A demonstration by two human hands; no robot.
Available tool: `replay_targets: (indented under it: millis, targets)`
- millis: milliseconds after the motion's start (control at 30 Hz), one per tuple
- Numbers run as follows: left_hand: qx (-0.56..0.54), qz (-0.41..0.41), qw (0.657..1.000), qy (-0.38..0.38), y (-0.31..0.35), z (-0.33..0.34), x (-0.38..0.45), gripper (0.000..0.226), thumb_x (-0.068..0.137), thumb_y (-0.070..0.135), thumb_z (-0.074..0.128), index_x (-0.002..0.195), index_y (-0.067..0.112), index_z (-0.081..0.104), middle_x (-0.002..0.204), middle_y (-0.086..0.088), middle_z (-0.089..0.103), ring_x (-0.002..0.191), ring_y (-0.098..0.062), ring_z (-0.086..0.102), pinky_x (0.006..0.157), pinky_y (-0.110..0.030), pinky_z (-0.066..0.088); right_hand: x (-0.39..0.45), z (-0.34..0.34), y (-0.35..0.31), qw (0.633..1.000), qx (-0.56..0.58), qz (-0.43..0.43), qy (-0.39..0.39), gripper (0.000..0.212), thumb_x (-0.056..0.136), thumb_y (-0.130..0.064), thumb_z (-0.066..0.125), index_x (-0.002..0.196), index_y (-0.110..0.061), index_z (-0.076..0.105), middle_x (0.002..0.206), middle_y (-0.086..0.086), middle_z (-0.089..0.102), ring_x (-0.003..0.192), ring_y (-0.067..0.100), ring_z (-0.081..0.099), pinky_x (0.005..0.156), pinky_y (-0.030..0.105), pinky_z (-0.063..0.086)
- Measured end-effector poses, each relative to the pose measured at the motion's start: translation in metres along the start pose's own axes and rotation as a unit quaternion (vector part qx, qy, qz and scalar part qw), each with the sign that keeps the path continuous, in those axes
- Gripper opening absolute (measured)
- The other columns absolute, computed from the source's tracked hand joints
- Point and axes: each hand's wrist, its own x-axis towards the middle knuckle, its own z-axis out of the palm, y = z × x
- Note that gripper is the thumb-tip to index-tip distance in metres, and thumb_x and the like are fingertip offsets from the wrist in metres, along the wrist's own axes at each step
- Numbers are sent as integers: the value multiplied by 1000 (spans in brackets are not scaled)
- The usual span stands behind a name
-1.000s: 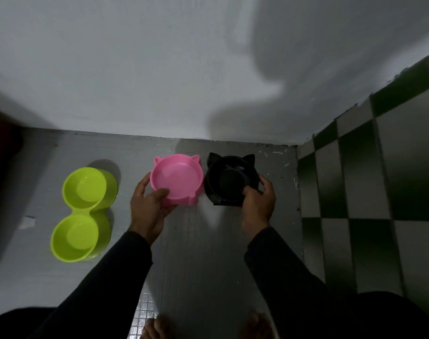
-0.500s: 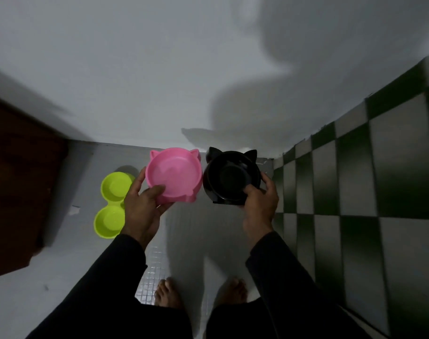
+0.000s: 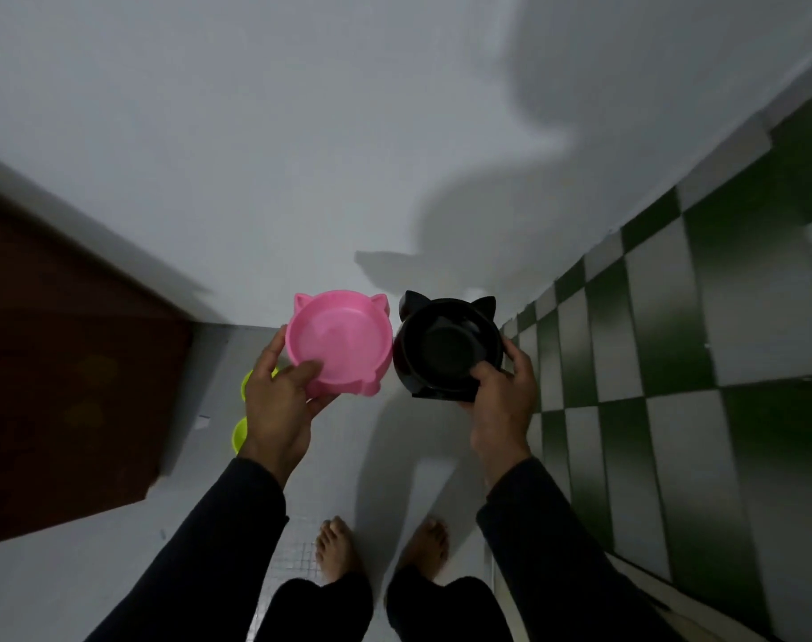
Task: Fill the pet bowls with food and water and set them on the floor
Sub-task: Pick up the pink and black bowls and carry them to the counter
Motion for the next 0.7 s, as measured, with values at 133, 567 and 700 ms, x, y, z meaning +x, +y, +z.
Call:
replay_targets:
  millis: [133, 567, 700]
  targets:
    - [0, 19, 1000, -21, 45, 18, -45, 76, 88, -7, 67, 150, 36, 51, 131, -6, 62, 106, -37, 73, 82, -56, 62, -41, -7, -53, 1000, 22, -13, -10, 64, 84, 5, 65, 131, -38, 61, 119, -7, 65, 107, 21, 66, 77, 46, 64]
    - [-28, 89, 994, -54, 159, 73, -140, 66, 86, 0, 74, 141, 33, 60, 135, -10, 63, 107, -39, 71, 76, -51, 63, -132, -21, -196, 992, 86, -67, -61, 53, 83, 3, 64, 123, -32, 63, 121, 3, 62, 106, 30, 65, 64, 44, 63]
    - [-33, 124, 989, -75, 189, 94, -160, 64, 86, 0, 75, 141, 30, 61, 131, -9, 66, 93, -27, 78, 74, -47, 64, -151, -26, -232, 987, 112, -93, -75, 49, 85, 0, 65, 121, -33, 63, 113, -4, 61, 102, 26, 66, 63, 43, 63]
